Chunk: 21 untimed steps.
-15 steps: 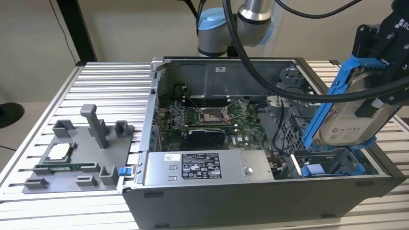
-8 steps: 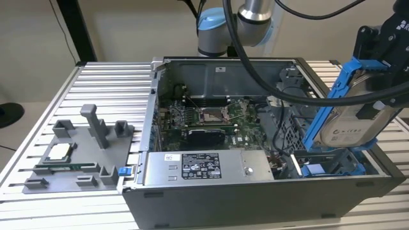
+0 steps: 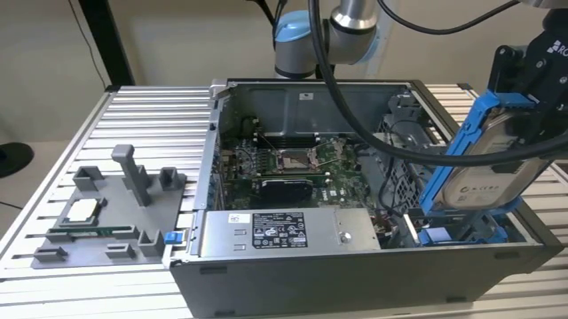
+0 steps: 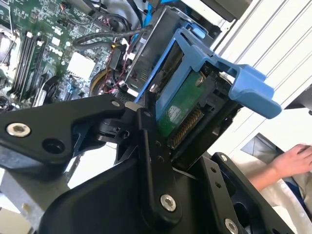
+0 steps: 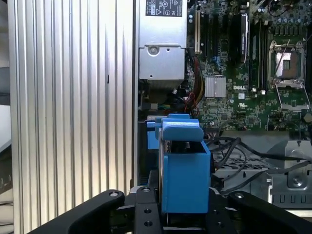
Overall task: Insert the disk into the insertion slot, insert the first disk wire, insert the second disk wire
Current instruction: 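Insert the disk into the insertion slot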
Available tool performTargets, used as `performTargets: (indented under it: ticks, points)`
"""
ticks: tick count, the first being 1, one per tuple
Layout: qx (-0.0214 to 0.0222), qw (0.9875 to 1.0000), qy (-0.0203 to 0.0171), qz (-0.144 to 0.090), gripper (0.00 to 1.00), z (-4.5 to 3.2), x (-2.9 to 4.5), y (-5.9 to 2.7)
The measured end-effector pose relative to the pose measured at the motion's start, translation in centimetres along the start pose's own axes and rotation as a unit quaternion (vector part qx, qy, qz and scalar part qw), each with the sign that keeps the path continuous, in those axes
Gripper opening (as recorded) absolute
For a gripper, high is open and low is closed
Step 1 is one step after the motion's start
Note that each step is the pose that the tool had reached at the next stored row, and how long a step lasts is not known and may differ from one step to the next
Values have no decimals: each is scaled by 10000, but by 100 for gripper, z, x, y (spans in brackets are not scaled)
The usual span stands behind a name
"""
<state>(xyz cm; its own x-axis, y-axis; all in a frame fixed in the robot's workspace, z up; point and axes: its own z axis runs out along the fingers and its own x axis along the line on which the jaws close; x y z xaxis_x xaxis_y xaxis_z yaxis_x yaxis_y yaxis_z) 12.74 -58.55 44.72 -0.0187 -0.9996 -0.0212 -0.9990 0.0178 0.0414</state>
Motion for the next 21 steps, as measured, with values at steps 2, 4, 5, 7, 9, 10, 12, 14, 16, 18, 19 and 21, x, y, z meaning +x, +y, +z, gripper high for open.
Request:
performTargets:
  ticks: [2,4,5,7,9,10,12,14,16,18,19,21]
  points:
    - [0,10000,-20,-1,0,24,2,-4]
    - [-1,10000,-44,2,0,48,3,-13]
    - [-1,10000,-56,4,0,60,4,-16]
    - [-2,10000,-76,6,0,85,4,-21]
    - [-4,10000,-76,7,0,88,4,-23]
    - [-5,10000,-76,7,0,88,4,-23]
    - [-5,10000,-77,7,0,89,4,-23]
    - [-5,10000,-77,8,0,89,4,-23]
    - [-5,10000,-77,8,0,89,4,-23]
    - [-5,10000,-77,8,0,90,4,-23]
    - [-5,10000,-77,8,0,91,4,-23]
    - [-5,10000,-83,8,0,100,4,-23]
